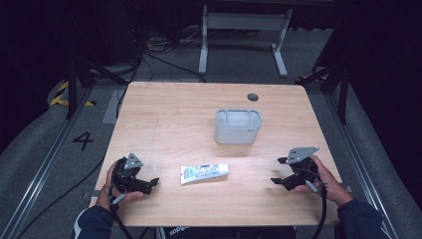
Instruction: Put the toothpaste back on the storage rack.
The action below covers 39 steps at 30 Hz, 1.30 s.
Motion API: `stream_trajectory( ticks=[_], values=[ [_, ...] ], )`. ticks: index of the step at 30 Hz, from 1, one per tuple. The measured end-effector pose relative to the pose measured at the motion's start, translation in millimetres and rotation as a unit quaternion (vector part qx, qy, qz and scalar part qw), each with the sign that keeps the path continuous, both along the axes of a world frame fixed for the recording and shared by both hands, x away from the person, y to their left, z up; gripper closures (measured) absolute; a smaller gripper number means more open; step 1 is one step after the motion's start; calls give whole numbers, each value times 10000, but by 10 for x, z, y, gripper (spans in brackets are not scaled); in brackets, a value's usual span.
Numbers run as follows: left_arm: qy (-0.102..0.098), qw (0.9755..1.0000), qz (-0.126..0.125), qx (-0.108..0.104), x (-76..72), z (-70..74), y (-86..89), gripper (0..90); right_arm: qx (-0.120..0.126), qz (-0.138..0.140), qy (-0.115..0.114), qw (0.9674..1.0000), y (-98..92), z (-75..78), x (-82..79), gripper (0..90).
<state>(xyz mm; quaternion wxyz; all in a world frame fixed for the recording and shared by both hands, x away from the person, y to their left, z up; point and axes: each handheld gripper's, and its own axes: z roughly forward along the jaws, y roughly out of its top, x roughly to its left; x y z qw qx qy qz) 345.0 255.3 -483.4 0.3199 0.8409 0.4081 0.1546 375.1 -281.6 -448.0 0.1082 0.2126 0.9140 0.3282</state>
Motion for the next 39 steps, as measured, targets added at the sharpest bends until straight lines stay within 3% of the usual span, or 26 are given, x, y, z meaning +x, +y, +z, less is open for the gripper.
stream_trajectory(
  ticks=[6,15,21,28,39],
  values=[
    [-4,10000,8,13,-8,1,7,6,-59,350,-139,9993,314,130,40,222],
    [-61,10000,8,41,-7,2,15,6,-4,801,-152,9967,737,218,96,231],
    [-45,10000,11,45,-12,3,17,7,-91,1105,-222,9936,1007,243,114,236],
    [-21,10000,9,22,-16,1,16,7,-96,1464,-127,9891,1270,233,159,253],
    [-6,10000,20,12,-25,2,18,8,-192,1845,-140,9825,1656,203,182,277]
  ],
)
